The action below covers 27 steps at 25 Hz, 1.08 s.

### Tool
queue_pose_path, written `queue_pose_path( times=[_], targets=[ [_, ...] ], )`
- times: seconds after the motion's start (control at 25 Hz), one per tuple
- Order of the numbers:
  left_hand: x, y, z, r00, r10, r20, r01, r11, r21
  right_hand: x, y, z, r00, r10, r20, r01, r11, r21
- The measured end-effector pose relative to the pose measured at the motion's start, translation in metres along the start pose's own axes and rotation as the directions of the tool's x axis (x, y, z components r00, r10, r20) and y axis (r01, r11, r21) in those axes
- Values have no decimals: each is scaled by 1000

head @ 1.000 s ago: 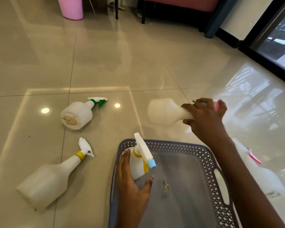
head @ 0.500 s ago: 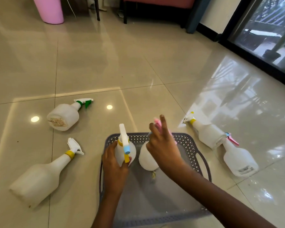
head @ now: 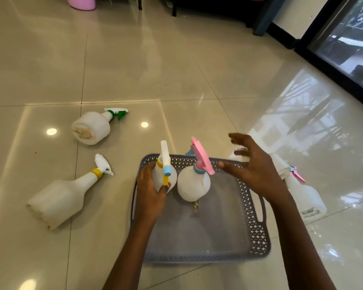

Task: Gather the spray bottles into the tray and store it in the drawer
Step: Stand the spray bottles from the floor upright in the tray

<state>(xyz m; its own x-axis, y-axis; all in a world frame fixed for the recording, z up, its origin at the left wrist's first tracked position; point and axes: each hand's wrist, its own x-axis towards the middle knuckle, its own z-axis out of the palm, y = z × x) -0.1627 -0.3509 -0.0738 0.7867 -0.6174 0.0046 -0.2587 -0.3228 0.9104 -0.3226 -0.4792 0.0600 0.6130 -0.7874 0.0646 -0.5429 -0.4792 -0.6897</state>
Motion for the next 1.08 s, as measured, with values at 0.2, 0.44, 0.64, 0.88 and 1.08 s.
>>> queue_pose_path(
  times=[0.2, 0.44, 0.64, 0.88, 1.08],
  targets=[
    [-2, 5, -1, 1000, -8, 8, 8, 1000, 2, 2, 12, 18, 952, 120, 281, -120, 993, -16],
    [0, 0, 0, 999, -15, 38, 14, 999, 32, 11, 1, 59, 998, 46, 37, -38, 977, -211],
    [0, -4, 2, 999, -20, 30, 19, 999, 32, 7, -7, 76, 968, 67, -241, -121, 968, -219],
    [0, -8, 1, 1000, 3, 9, -3, 999, 37, 15, -16, 78, 987, 106, -125, -142, 930, -339],
    [2, -5, 1, 1000, 24, 18, -25, 999, 25, 21, 30, -12, 933, 331, 139, -349, 928, 132]
  ],
)
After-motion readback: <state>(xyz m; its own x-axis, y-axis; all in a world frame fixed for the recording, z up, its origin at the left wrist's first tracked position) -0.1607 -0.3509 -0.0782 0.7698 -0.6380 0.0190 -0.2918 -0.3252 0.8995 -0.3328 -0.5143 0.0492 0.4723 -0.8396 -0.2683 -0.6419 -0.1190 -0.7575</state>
